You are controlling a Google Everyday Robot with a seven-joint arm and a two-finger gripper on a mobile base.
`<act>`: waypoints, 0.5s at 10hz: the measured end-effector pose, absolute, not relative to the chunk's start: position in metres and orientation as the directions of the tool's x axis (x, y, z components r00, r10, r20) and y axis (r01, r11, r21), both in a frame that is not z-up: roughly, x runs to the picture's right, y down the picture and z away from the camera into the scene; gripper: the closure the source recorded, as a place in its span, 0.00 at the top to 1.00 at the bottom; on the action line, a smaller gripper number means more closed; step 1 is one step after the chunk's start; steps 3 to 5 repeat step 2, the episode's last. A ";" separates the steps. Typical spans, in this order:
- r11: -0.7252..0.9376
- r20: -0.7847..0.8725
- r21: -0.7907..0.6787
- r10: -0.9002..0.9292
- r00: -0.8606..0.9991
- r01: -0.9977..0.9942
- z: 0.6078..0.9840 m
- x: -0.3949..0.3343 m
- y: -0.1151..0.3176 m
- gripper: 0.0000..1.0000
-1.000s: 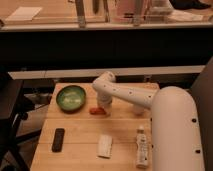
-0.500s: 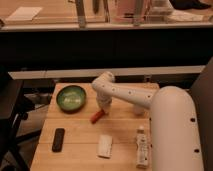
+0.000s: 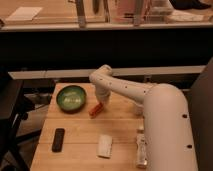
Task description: Place the pepper in the ceramic bowl
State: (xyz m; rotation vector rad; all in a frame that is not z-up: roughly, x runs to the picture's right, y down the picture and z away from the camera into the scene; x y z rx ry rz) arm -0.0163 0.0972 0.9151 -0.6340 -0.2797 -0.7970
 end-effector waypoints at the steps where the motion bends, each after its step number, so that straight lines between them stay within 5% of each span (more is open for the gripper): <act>1: 0.529 0.457 -0.416 -0.582 0.673 0.740 0.915 -0.024 0.094 0.01; 5: 0.533 0.455 -0.405 -0.587 0.669 0.743 0.914 -0.037 0.086 0.01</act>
